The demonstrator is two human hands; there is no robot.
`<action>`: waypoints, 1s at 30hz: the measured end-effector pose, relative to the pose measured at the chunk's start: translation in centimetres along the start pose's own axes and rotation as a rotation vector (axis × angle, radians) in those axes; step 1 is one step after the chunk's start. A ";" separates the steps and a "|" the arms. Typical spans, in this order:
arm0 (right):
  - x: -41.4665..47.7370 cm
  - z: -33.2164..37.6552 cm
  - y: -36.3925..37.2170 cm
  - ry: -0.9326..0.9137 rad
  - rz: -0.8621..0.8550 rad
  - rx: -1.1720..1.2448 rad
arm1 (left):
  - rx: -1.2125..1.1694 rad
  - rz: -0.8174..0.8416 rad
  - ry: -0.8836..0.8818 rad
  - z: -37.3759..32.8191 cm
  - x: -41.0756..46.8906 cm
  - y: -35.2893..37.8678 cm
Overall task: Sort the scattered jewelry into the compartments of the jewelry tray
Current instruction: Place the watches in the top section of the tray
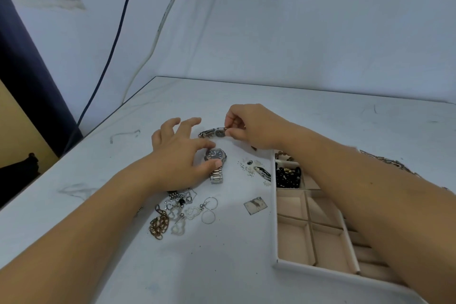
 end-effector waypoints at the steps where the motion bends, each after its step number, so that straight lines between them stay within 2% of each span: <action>1: -0.2 0.1 -0.4 -0.002 -0.028 0.017 | 0.008 0.018 0.007 -0.1 0.0 0.2; 8: -1.7 0.4 -3.8 -0.029 -0.188 0.036 | -0.088 -0.046 0.031 -1.3 -0.2 -1.0; 13: -3.9 0.2 -7.1 -0.035 -0.311 0.023 | -0.278 -0.039 -0.031 -2.1 -1.0 -1.3; 19: -8.5 -0.7 -10.8 -0.009 -0.376 -0.056 | -0.519 -0.208 0.020 -3.8 -1.7 -3.4; 25: -14.1 -2.4 -14.9 0.057 -0.489 -0.119 | -0.663 -0.341 0.083 -7.9 -2.1 -5.2; 30: -17.9 -4.6 -17.2 0.138 -0.548 -0.137 | -0.789 -0.300 0.113 -11.7 -0.7 -4.1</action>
Point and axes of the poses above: each hand's wrist, its own x-axis towards the middle knuckle, its own y-axis out of the palm, z = x × y, the point moved 9 cm from there along x, towards the middle knuckle, and after that the axes turned 9 degrees about -z, right-handed, at the moved point
